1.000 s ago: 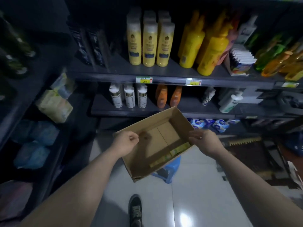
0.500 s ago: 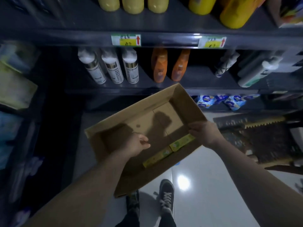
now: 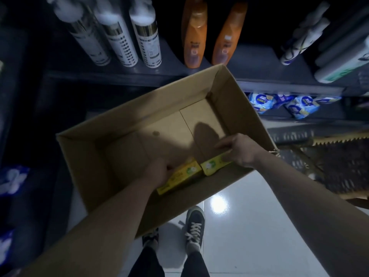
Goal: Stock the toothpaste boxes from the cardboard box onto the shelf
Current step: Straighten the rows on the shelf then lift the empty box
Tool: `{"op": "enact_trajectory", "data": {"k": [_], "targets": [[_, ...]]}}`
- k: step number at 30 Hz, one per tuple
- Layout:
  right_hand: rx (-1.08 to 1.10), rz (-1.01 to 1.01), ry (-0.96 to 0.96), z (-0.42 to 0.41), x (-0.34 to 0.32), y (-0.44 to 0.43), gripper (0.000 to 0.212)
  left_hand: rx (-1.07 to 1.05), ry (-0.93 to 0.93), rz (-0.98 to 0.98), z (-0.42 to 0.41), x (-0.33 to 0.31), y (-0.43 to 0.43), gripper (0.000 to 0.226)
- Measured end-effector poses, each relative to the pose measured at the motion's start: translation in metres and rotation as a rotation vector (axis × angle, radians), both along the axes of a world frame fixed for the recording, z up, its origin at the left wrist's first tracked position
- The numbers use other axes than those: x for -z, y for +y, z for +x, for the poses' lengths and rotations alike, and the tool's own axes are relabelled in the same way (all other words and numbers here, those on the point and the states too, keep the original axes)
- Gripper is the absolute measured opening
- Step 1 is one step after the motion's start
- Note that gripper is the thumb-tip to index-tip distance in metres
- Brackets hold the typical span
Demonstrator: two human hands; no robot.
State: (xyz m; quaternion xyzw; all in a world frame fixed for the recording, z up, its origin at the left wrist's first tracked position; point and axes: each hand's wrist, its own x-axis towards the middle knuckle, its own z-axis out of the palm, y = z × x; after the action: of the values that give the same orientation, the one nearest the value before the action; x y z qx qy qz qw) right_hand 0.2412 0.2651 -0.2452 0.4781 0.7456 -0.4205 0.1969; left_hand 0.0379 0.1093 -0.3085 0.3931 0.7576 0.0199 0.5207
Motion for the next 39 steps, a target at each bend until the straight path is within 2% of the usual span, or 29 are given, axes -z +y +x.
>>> {"op": "enact_trajectory", "data": {"k": [6, 13, 23, 28, 33, 39], "targets": [[-0.182, -0.093, -0.163, -0.015, -0.001, -0.013, 0.044, -0.049, 0.119, 0.042, -0.020, -0.008, -0.008, 0.023], [-0.299, -0.017, -0.238, -0.029, 0.011, -0.017, 0.037, -0.109, 0.132, 0.096, -0.027, -0.010, -0.013, 0.023], [-0.402, -0.026, -0.237, -0.032, 0.020, -0.019, 0.025, -0.173, 0.132, 0.170, -0.039, -0.011, -0.015, 0.023], [-0.156, 0.012, -0.096, -0.040, 0.022, -0.013, 0.021, -0.198, 0.146, 0.195, -0.045, -0.017, -0.019, 0.023], [0.001, 0.071, 0.077, -0.046, 0.005, -0.012, 0.019, -0.243, 0.200, 0.250, -0.055, -0.030, -0.023, 0.022], [0.141, 0.148, 0.162, -0.061, -0.047, -0.018, 0.018, -0.251, 0.227, 0.306, -0.071, -0.084, -0.025, 0.022]]}}
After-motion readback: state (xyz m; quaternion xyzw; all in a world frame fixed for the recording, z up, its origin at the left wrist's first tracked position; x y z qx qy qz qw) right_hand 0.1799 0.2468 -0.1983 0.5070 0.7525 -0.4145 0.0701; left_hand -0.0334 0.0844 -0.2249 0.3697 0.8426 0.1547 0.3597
